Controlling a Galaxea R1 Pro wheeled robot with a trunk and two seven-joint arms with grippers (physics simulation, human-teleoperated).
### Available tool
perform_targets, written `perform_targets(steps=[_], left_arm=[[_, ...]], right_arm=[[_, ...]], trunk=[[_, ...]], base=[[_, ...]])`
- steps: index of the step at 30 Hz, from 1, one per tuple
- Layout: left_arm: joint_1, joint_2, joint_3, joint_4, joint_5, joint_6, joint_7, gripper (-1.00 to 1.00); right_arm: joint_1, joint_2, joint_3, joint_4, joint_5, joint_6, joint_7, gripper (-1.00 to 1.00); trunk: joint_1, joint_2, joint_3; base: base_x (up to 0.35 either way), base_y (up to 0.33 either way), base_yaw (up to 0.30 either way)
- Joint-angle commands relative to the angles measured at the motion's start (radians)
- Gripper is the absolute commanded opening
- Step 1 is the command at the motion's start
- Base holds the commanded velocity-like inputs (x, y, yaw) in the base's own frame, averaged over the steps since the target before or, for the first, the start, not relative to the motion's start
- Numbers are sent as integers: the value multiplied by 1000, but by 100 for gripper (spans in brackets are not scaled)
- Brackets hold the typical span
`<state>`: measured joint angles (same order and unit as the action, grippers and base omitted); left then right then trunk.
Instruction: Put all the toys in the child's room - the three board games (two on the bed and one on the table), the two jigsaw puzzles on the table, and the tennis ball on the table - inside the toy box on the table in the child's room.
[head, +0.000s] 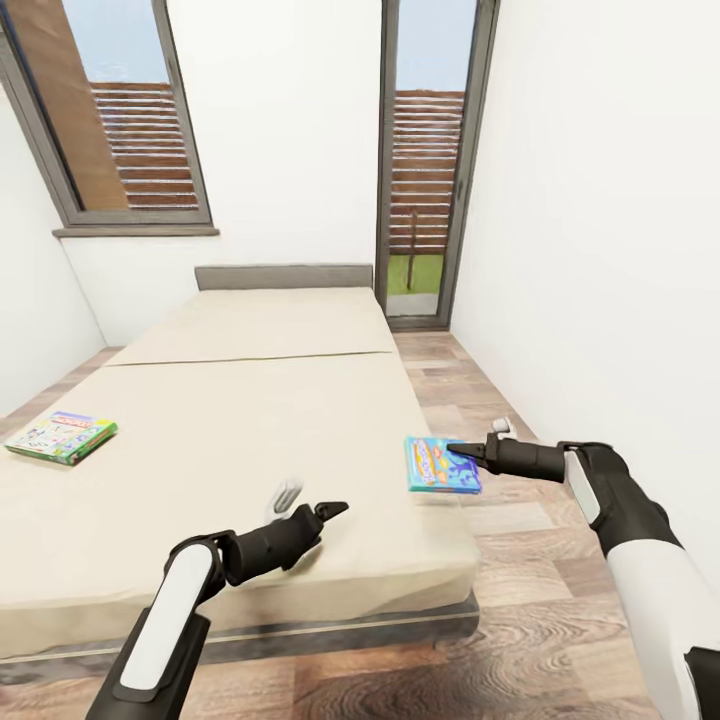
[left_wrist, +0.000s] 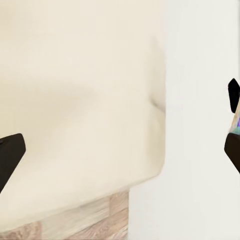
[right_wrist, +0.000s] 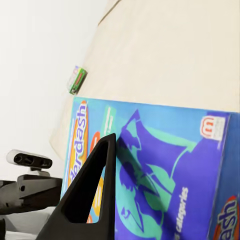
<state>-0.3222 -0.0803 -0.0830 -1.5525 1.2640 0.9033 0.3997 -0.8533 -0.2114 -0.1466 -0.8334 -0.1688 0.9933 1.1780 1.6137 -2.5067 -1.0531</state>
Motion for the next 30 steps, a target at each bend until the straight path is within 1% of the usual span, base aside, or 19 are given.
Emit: perform_targets(steps=[1, 4, 5, 8, 16, 25, 30], left_arm=[[0, 0, 0, -1, 10, 2, 10, 100], [9, 0, 0, -9, 9, 3, 9, 100], [9, 0, 0, -9, 9, 3, 9, 100], [13, 0, 0, -13, 8, 4, 9, 100], [17, 0, -1, -17, 8, 5, 8, 100], [18, 1, -1, -18, 8, 6, 7, 100], [23, 2, 3, -18, 8, 6, 7, 100]], right_arm=[[0, 0, -1, 0, 2, 4, 6, -100], [19, 2, 3, -54, 6, 20, 6, -100], [19, 2, 3, -54, 6, 20, 6, -100], [41, 3, 6, -103, 8, 30, 4, -100], [61, 2, 7, -169, 10, 54, 4, -100], [65, 5, 8, -184, 11, 54, 2, -100], [66, 7, 6, -187, 13, 54, -18, -100]], trunk=[[-1, 0, 3], [-2, 1, 15], [-2, 1, 18], [-4, 2, 30], [-7, 3, 61], [-11, 6, 96], [-14, 7, 115]], base=[[0, 0, 0], [0, 0, 0], [0, 0, 0], [0, 0, 0], [0, 0, -2], [0, 0, -29], [0, 0, -7]])
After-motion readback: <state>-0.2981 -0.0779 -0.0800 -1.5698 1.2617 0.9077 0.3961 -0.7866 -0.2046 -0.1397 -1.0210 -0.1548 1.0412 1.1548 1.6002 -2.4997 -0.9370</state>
